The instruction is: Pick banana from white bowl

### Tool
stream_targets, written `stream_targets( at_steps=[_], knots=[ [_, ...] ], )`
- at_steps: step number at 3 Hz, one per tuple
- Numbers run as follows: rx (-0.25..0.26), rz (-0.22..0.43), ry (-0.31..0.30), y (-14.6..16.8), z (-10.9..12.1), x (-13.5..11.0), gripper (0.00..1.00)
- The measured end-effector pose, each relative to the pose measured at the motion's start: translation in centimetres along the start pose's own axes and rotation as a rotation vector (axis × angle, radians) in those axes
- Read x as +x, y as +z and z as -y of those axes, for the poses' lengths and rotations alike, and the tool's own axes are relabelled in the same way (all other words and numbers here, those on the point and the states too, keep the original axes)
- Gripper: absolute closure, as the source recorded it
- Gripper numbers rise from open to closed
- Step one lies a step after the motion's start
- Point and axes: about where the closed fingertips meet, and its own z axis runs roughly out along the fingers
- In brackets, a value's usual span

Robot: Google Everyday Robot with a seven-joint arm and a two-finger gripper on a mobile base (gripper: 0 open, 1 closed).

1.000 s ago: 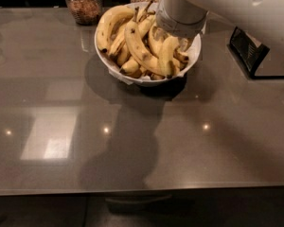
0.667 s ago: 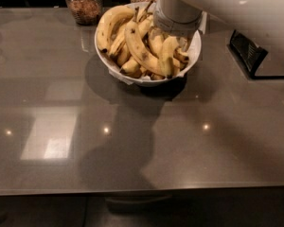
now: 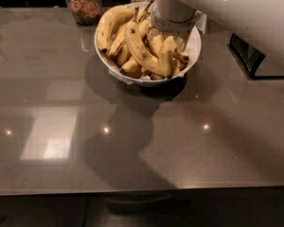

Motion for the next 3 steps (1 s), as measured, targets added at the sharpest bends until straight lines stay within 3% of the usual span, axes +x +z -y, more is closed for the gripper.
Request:
stream_targets(
  at_steps=[2, 3],
  knots=[
    [-0.027, 0.032, 0.019, 2.0, -0.4, 0.4, 0.49],
    [-0.031, 0.054, 0.048, 2.4, -1.0, 0.5, 0.63]
  ],
)
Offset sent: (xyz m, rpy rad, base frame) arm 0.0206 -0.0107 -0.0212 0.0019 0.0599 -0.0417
